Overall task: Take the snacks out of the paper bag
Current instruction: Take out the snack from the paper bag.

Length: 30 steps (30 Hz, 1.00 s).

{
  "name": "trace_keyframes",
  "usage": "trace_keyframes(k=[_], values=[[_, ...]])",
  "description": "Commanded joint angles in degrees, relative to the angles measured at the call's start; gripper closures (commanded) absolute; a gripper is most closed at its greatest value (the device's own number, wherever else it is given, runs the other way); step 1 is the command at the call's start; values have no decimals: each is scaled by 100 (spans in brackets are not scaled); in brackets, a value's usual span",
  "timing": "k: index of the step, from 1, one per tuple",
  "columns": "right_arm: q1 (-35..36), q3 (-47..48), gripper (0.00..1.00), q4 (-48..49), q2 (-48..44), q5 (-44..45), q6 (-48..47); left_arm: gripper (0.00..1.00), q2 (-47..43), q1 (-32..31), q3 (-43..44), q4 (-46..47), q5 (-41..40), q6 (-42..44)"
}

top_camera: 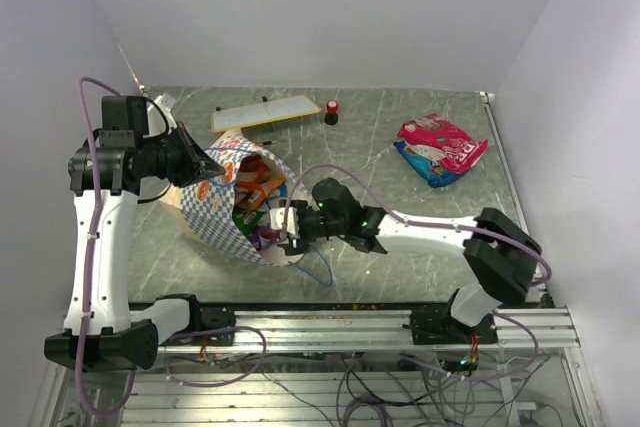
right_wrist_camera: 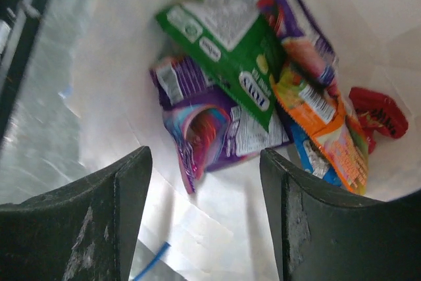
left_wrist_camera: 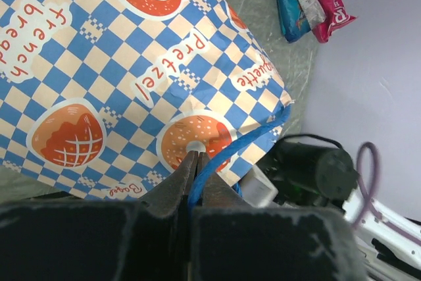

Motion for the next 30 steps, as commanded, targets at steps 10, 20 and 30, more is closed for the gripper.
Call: trace_keyframes(k=[10, 20, 30], values=[[117, 505, 33, -150, 1240, 200, -1644, 93, 247, -29, 577, -543, -121, 605], [431, 544, 35, 1165, 1890, 730, -1004, 93, 300, -29, 475, -419, -36, 491], [513, 130, 81, 1921, 1503, 1488, -518, 93, 48, -29, 351, -380, -140, 300]])
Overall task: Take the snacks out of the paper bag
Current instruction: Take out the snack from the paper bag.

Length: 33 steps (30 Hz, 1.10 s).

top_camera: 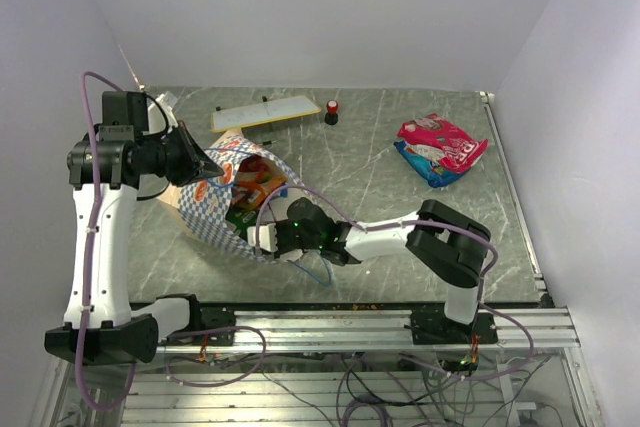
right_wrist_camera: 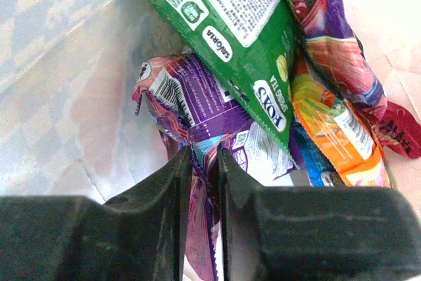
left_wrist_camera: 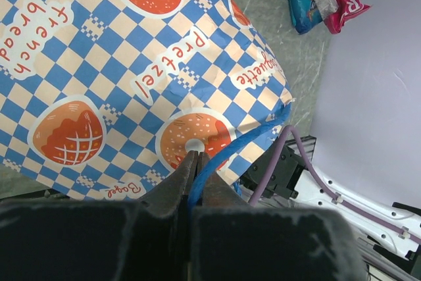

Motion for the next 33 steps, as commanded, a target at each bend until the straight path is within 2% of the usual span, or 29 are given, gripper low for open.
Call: trace_keyframes(k=[1, 6, 14, 18, 25, 30, 33], values=[[2, -257, 86, 580, -427, 267, 291, 93, -239, -29, -47, 44, -97, -89], [-34, -425, 100, 605, -758, 613, 629, 93, -240, -29, 99, -88, -141, -27], [-152, -744, 100, 328, -1717, 386, 1488, 93, -378, -29, -203, 330, -52, -250], [-301, -684, 100, -200, -2232, 7, 2115, 93, -355, -29, -121, 342, -163, -183], [-633, -610, 100, -1257, -3197, -634, 3030, 93, -322, -31, -488, 821, -30, -429], [-865, -614, 100, -2404, -4072, -1010, 3180, 93, -152, -29, -572, 967, -87, -465], [-888, -703, 100, -3058, -4730, -730, 3158, 93, -56, -29, -576, 1003, -94, -444]])
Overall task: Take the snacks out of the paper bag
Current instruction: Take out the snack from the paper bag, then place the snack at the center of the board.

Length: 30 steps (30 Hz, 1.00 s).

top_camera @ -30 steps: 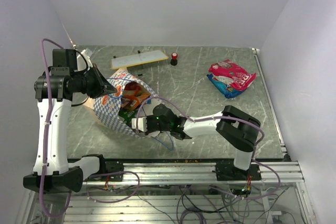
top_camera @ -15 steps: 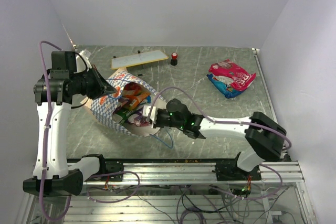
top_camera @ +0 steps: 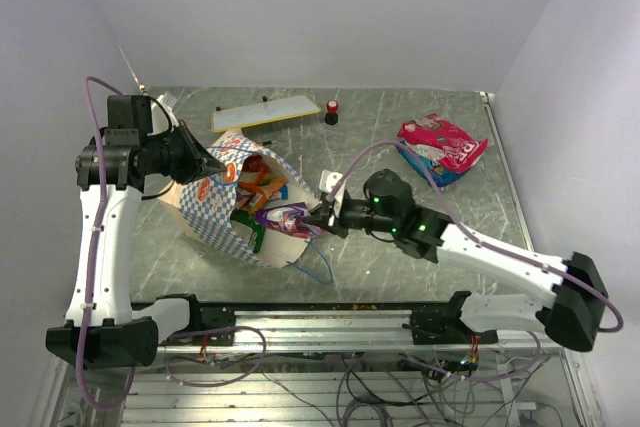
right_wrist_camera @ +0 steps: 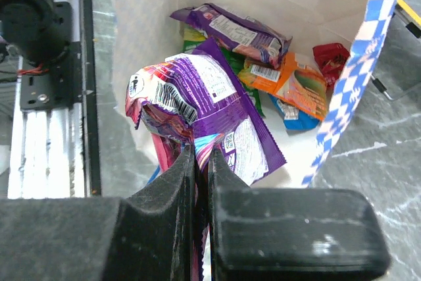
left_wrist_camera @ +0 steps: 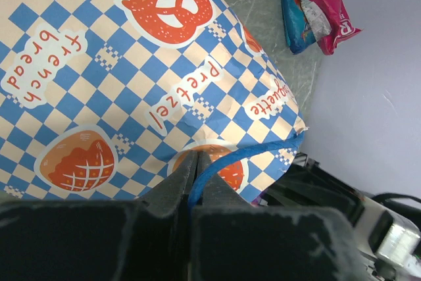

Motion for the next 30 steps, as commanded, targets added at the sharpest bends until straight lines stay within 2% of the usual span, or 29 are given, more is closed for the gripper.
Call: trace_keyframes(k=[1, 5, 8, 12, 14, 15, 16, 20, 22, 26, 30], values=[[-34, 13, 100, -1038, -945, 233, 218, 93, 125, -29, -42, 307, 21, -22], [-55, -214, 100, -1414, -1766, 1615, 329, 93, 235, -29, -63, 383, 110, -32], [-63, -228, 100, -1381, -2237, 2676, 23, 93, 319, -29, 18, 373, 107, 8], [-170, -129, 100, -698, -2377, 4923, -633, 93, 384, -29, 39, 395, 164, 10], [-491, -65, 100, -222, -2152, 5465, -1083, 93, 402, -29, 28, 438, 225, -18], [-769, 13, 100, -64, -2007, 5459, -1233, 93, 404, -29, 32, 456, 239, -21], [-1331, 121, 100, -19, -1799, 5305, -1296, 93, 412, -30, 48, 459, 240, -17], [-3243, 827, 100, -208, -696, 4530, -713, 93, 451, -42, 125, 463, 287, 30], [-3835, 1247, 100, -228, -89, 4200, -606, 93, 464, -82, 132, 474, 309, 27], [-4360, 2038, 100, -242, 1029, 4324, -857, 93, 506, -117, 165, 498, 337, 20], [-4529, 2525, 100, -271, 1786, 4453, -1491, 93, 541, -117, 250, 485, 324, 44]])
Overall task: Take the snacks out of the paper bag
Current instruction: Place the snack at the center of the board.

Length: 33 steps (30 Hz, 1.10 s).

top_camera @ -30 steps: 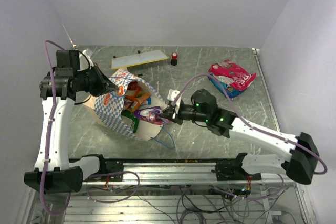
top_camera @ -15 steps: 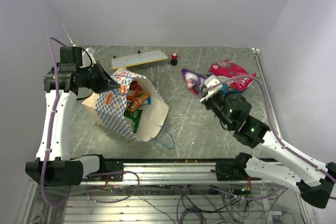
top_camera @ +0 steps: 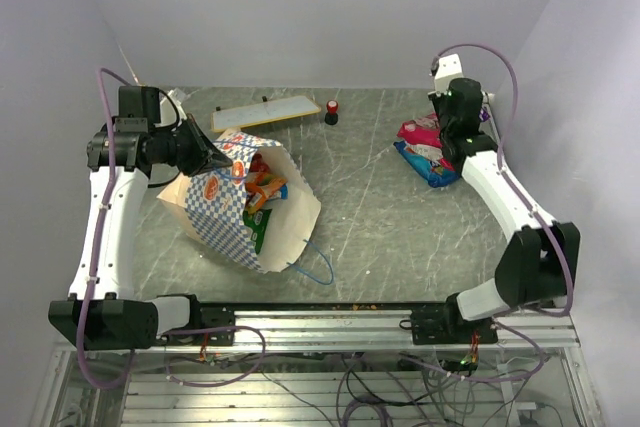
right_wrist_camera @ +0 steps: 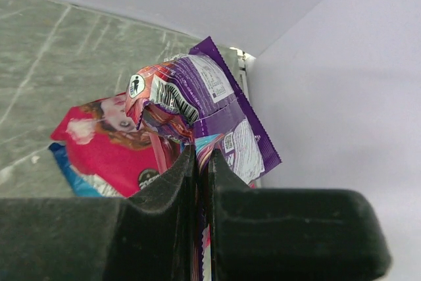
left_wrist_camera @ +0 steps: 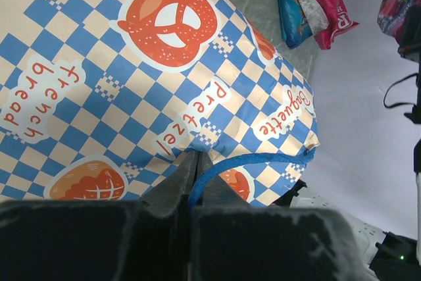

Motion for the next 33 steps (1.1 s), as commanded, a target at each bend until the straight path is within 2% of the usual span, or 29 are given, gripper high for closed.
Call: trace_keyframes(k=[1, 5, 9, 17, 21, 27, 28, 32, 33], values=[[-135, 519, 100, 230, 579, 175, -715, 93, 37, -41, 285, 188, 93, 55], [-161, 330, 100, 345, 923, 224, -1181, 93, 36, -41, 268, 202, 90, 61], [-226, -46, 100, 490, 1096, 224, -1199, 93, 33, -41, 241, 204, 93, 51], [-239, -652, 100, 234, 1319, -708, 304, 93, -96, -41, 156, 151, 29, 19], [-233, -1256, 100, 456, 1419, -890, 568, 93, -191, -41, 62, 177, 51, -44], [-238, -1369, 100, 338, 1199, -855, 676, 93, -297, -41, 93, 55, 13, -21], [-238, -1342, 95, 282, 1127, -841, 686, 93, -297, -41, 100, 44, 13, -13], [-233, -1093, 57, -107, 692, -848, 606, 93, -260, -41, 132, 59, 16, -11], [-233, -954, 53, -188, 533, -871, 568, 93, -248, -41, 126, 74, 18, -19]])
